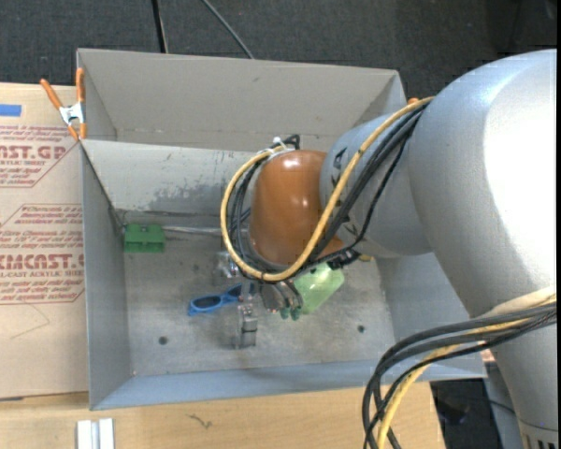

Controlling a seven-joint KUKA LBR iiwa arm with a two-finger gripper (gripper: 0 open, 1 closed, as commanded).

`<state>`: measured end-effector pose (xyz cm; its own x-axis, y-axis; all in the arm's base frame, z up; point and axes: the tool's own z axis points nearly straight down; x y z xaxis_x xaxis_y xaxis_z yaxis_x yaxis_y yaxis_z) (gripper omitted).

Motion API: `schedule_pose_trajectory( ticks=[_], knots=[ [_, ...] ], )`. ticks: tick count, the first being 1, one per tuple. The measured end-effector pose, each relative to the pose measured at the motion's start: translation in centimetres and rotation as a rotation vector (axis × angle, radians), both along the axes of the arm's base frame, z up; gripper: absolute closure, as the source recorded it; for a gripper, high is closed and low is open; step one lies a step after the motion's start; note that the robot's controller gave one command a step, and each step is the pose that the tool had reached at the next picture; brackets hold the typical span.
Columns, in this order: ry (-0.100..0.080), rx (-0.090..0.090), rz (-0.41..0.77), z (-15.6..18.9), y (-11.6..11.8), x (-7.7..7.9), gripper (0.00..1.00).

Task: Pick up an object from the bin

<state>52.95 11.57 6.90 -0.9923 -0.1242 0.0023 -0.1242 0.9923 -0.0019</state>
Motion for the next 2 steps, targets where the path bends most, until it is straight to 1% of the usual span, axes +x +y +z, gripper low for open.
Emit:
schedule_pose_trajectory(
  ticks=[1, 2],
  knots=[
    [-0.002, 0.003, 0.001, 0.1, 0.2, 0.1, 1.0],
    [-0.011, 0.004, -0.007, 16.0, 0.3, -1.1, 1.0]
  ],
)
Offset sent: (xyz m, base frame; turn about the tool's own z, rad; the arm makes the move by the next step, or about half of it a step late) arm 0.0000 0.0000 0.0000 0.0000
